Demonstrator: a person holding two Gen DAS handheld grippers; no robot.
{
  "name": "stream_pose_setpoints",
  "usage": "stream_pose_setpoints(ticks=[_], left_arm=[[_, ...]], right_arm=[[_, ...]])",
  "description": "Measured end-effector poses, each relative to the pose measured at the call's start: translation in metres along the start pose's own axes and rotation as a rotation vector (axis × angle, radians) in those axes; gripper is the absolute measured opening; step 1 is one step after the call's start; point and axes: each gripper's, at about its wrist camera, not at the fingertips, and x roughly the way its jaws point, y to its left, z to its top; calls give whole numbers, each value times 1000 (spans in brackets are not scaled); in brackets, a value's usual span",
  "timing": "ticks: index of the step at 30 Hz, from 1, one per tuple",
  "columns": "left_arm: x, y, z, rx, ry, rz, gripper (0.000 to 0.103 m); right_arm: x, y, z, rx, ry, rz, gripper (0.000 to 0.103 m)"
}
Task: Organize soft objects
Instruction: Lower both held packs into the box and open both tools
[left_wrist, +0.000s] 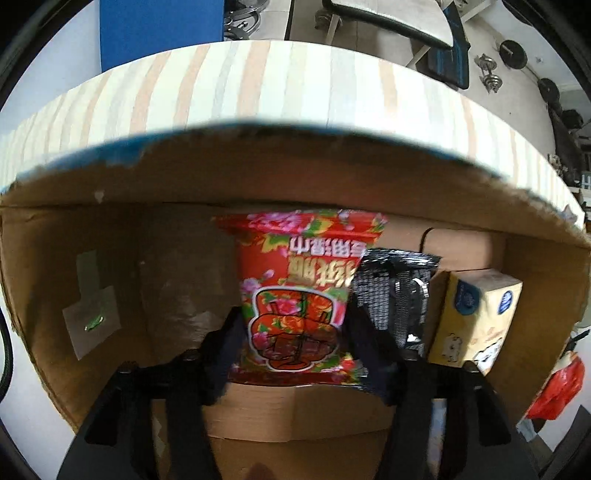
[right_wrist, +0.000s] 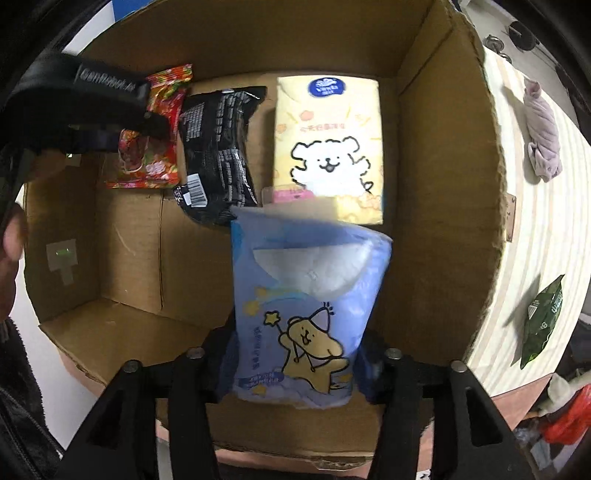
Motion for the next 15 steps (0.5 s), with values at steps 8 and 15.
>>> stream_pose_setpoints(ticks=[8, 15], left_arm=[[-25, -3, -19, 17, -73, 26, 89], [-52, 2, -61, 30, -176, 45, 99]], right_arm=[[-22, -9, -7, 8, -42, 0, 91], [-49, -23, -13, 53, -87, 23, 103]])
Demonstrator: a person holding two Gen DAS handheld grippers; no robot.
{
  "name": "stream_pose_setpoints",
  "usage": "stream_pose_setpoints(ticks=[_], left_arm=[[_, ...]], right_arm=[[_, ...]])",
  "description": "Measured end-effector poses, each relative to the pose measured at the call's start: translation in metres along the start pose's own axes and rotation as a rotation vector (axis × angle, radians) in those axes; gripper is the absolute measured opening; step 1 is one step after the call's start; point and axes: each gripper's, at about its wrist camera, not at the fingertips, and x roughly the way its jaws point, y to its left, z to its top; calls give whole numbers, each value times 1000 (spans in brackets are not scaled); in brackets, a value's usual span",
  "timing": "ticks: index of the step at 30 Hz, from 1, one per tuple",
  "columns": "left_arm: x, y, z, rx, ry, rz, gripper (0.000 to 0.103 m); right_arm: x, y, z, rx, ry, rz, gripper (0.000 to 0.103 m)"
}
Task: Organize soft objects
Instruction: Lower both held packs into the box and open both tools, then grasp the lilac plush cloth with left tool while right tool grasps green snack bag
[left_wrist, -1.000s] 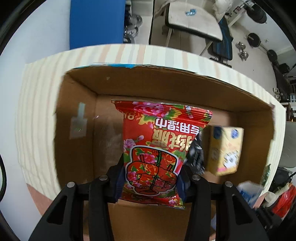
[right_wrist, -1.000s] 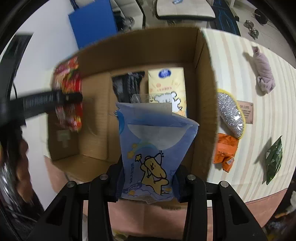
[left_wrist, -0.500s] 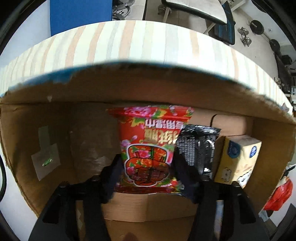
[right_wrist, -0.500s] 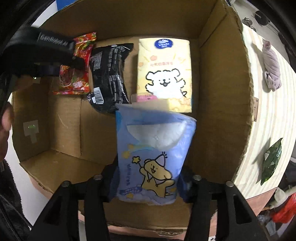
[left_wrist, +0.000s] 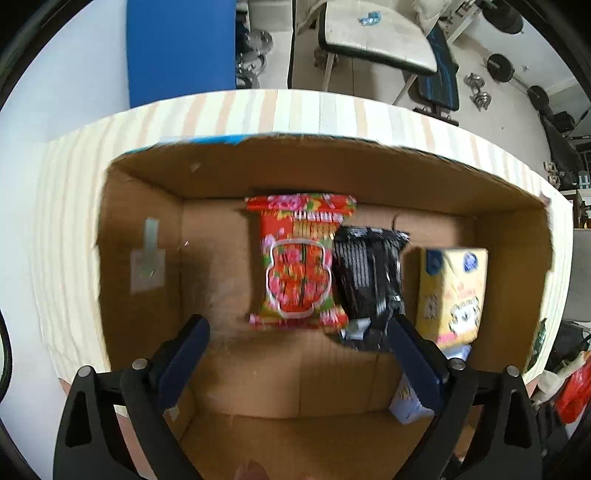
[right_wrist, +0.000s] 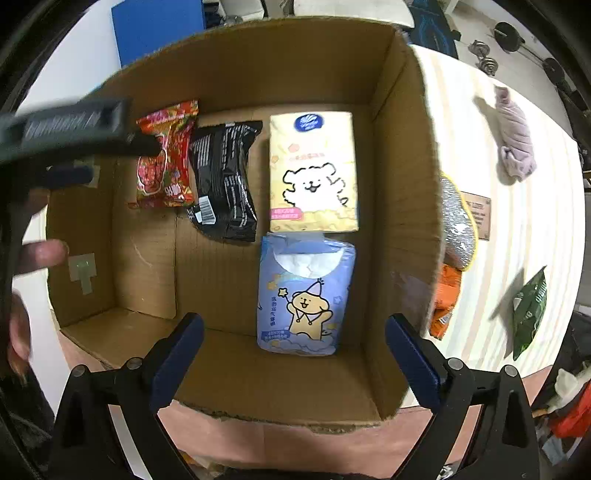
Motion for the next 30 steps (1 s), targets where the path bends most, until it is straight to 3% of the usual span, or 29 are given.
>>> stream_pose_setpoints(ticks=[10, 17, 21, 25, 30], left_arm=[[-40, 0, -69, -33, -101, -19, 99], [-90, -20, -103, -23, -199, -24, 99], [-130, -64, -109, 53, -275, -13, 99], [-148, -128, -102, 165, -295, 16, 99], [-117, -216, -73, 266, -231, 67, 99]], right_arm=[[-37, -13, -23, -11, -81, -3, 103], [-70, -25, -54, -28, -148, 65, 103], [-102, -61, -71, 1, -214, 96, 103], [-124, -115, -80, 46, -257, 62, 103], [-109, -207, -77, 74, -221, -129, 103]])
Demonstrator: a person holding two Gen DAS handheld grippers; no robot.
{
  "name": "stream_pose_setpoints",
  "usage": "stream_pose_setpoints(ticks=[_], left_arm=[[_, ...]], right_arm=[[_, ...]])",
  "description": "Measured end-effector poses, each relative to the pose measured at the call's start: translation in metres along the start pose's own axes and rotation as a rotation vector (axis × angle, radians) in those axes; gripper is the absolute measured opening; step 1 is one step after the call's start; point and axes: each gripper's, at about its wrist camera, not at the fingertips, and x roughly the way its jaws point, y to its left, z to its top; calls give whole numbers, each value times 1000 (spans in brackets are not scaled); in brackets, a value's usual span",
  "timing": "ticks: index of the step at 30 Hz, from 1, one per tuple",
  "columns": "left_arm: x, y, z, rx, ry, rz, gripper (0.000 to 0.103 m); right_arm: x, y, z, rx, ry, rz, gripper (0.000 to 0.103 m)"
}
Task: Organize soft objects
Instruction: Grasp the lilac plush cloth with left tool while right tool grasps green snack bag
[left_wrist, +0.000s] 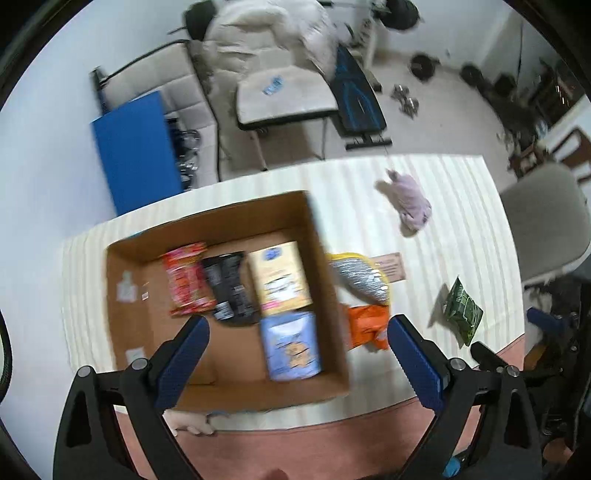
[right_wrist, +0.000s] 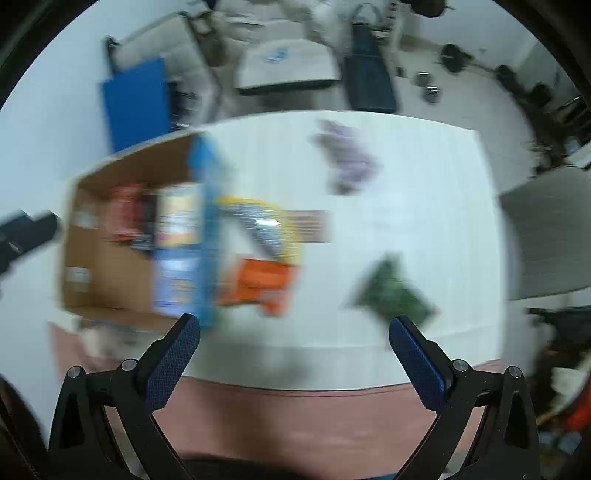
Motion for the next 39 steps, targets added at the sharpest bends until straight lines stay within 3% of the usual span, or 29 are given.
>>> stream_pose_setpoints(ticks=[5, 9, 11, 13, 18, 22, 26, 32, 35, 37, 38, 39], left_arm=[[74, -72, 32, 47, 140, -3, 99], [129, -110, 50, 36, 254, -37, 99], [147, -123, 59, 29, 287, -54, 99], [161, -134, 69, 23, 315, -66, 99], [184, -144, 102, -43, 335, -128, 99], [204, -147, 129, -101, 354, -165, 99], [229, -154, 147, -139, 386, -184, 99], [260, -166, 161, -150, 415, -182, 99], [266, -173, 161, -114, 400, -139, 83], [260, -183, 162, -54, 348, -94, 66], [257, -190, 162, -15, 325, -59, 51], [255, -194, 161, 9, 314, -42, 43]], right_arm=[[79, -64, 5, -45, 146, -91, 103], [139, -87, 3, -85, 258, -28, 103], [155, -89, 3, -107, 286, -11, 100], [169, -91, 2, -127, 312, -8, 86], [184, -104, 5, -94, 327, 34, 65], [180, -134, 19, 39, 293, 31, 54], [178, -166, 34, 186, 264, 56, 54], [179, -185, 42, 250, 297, 102, 54], [173, -193, 43, 271, 295, 148, 55], [173, -199, 45, 276, 286, 161, 63], [173, -202, 46, 281, 281, 163, 65], [174, -206, 47, 283, 278, 167, 66]])
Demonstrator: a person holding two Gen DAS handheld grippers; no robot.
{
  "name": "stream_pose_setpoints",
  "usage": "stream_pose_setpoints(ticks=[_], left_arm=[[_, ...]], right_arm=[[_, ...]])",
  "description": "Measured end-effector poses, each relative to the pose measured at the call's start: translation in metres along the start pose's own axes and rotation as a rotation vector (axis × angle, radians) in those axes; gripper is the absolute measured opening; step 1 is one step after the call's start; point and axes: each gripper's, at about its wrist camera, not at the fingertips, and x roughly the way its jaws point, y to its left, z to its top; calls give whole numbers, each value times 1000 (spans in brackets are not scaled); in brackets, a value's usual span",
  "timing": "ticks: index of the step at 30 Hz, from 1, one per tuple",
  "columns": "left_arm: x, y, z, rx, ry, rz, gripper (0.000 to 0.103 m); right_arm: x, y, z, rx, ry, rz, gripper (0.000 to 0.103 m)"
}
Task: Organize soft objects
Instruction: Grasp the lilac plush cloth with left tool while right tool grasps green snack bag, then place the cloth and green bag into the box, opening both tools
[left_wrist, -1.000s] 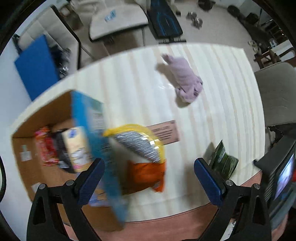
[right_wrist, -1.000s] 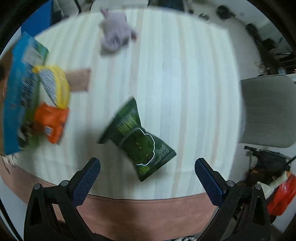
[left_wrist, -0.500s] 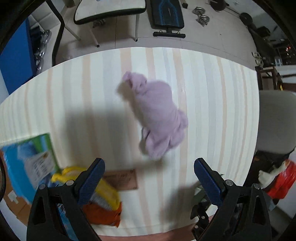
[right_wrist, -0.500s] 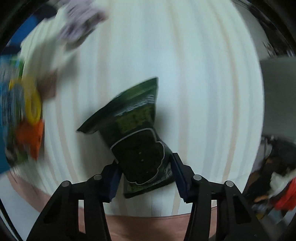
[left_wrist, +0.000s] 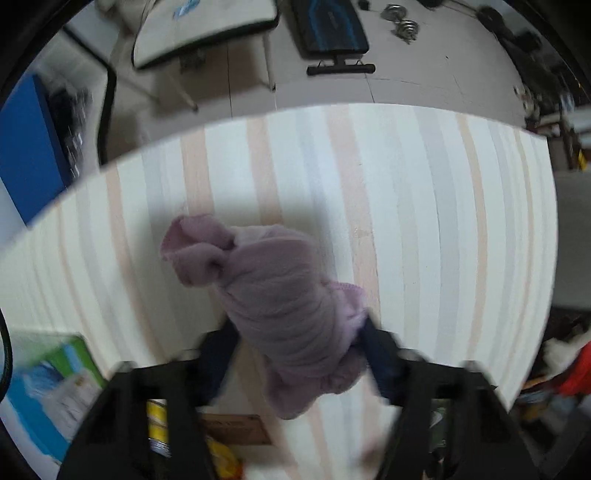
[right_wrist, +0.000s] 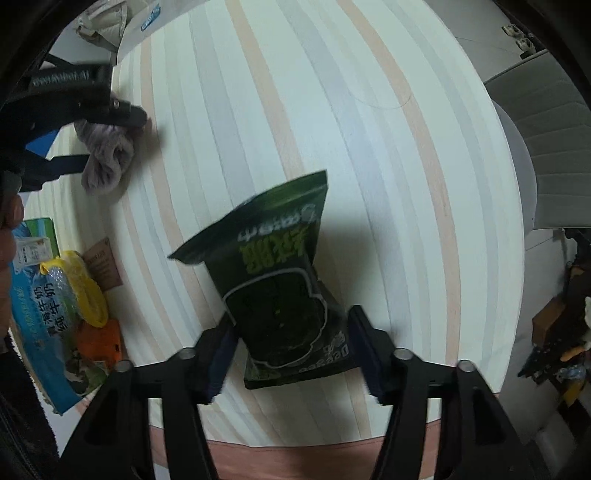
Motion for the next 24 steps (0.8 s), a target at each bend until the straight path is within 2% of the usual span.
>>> stream_pose_setpoints(ticks=[6, 9, 13, 16, 20, 24], left_arm=[[-2, -4, -20, 14, -42, 22, 32], [-9, 0, -40, 28, -58, 21, 31], [-41, 6, -69, 38, -109, -33, 31], [-80, 27, -102, 47, -175, -89, 31], [-134, 72, -157, 33, -274, -133, 31], [-176, 139, -208, 7, -332, -117, 31]], right_arm=[[18, -11, 9, 6, -2, -17, 65], [19, 0, 7, 5, -37, -56, 45], [9, 15, -11, 15, -66, -47, 38], [-14, 27, -30, 5, -101, -6, 38], [-54, 62, -67, -39, -160, 74, 38], [-88, 118, -110, -116, -194, 172, 38]])
